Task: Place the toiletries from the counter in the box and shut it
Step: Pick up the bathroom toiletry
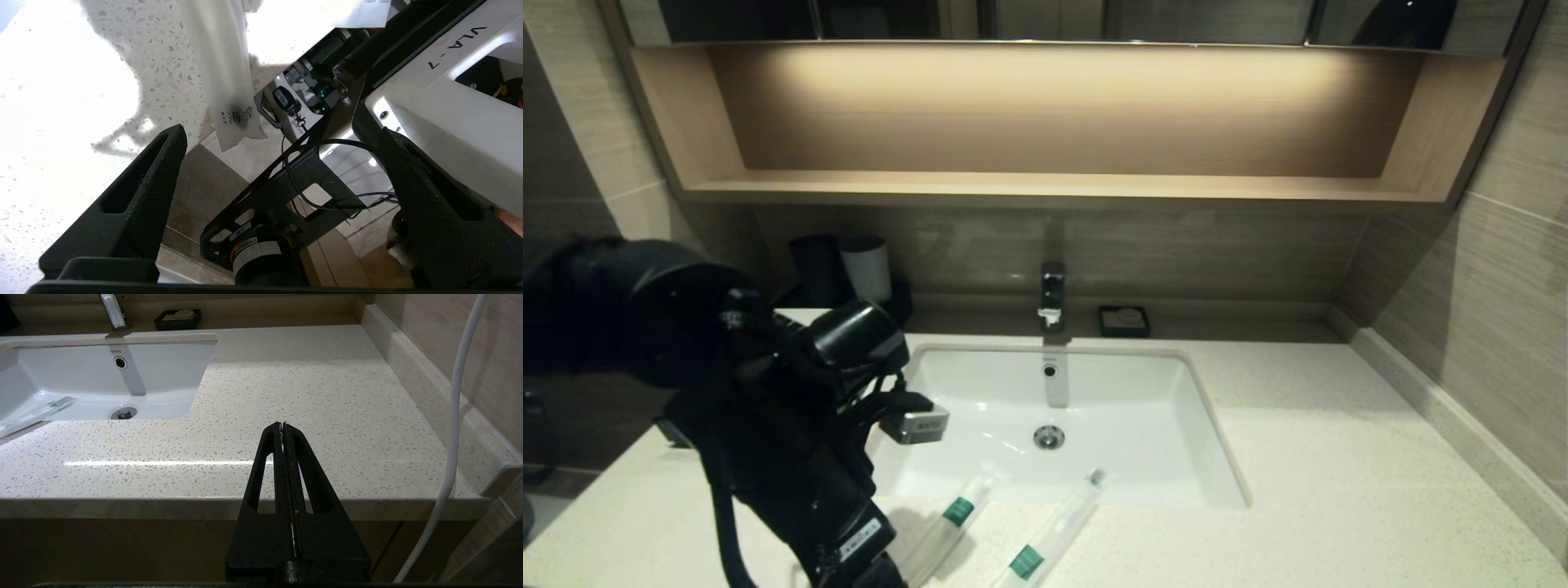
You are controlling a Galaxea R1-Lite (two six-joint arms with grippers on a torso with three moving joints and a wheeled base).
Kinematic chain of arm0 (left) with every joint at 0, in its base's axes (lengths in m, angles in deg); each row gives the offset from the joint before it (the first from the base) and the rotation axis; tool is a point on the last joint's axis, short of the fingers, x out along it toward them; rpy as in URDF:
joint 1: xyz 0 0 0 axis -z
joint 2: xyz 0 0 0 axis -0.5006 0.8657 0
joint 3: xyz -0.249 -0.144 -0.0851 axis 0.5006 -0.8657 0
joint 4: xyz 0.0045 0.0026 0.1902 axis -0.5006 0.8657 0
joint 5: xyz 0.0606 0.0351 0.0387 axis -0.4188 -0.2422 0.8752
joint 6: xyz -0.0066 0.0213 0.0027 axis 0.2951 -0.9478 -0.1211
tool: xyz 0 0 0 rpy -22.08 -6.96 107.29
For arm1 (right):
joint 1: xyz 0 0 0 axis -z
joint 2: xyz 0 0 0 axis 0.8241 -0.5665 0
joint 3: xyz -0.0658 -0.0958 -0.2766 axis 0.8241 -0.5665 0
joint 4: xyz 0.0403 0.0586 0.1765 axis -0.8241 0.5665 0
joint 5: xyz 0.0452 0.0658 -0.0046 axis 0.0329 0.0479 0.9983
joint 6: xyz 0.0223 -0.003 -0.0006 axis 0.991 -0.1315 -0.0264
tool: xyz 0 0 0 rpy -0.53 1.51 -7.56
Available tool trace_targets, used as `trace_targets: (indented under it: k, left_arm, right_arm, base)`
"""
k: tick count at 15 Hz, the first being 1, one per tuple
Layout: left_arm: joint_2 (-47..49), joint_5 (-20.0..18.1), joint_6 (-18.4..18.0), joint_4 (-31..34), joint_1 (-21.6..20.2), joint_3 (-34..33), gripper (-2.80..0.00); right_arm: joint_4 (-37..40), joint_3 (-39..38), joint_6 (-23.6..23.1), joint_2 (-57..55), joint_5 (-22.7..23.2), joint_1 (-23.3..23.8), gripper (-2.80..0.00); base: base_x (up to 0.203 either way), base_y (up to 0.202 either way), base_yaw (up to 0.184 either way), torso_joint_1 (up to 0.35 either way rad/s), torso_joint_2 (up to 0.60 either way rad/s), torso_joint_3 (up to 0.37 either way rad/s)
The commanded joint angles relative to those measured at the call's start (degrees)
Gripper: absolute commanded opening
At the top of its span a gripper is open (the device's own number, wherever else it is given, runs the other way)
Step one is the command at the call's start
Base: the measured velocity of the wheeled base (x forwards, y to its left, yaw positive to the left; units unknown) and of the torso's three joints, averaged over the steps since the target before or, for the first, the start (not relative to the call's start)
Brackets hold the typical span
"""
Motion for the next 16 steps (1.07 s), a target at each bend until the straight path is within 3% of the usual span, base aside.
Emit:
trace_targets:
  k: [1,8,12,16]
  left_arm:
    - [4.8,0.7,0.0,1.8,0.3,4.0,0.0]
    - [10.3,2.4,0.1,2.0,0.3,11.8,0.0]
    - [15.3,4.1,3.5,2.0,0.3,18.0,0.0]
    - [19.9,5.6,3.8,2.0,0.6,20.1,0.0]
  right_arm:
    - [0.0,0.0,0.0,0.0,0.0,0.0,-2.8]
    - [0.0,0.0,0.0,0.0,0.0,0.0,-2.8]
    - [0.0,0.0,0.0,0.0,0.0,0.0,-2.8]
    - [0.0,0.0,0.0,0.0,0.0,0.0,-2.8]
  base:
    - [0.0,0.0,0.0,0.0,0.0,0.0]
    - [0.0,0.0,0.0,0.0,0.0,0.0]
    - [0.0,0.0,0.0,0.0,0.0,0.0]
    - [0.0,0.0,0.0,0.0,0.0,0.0]
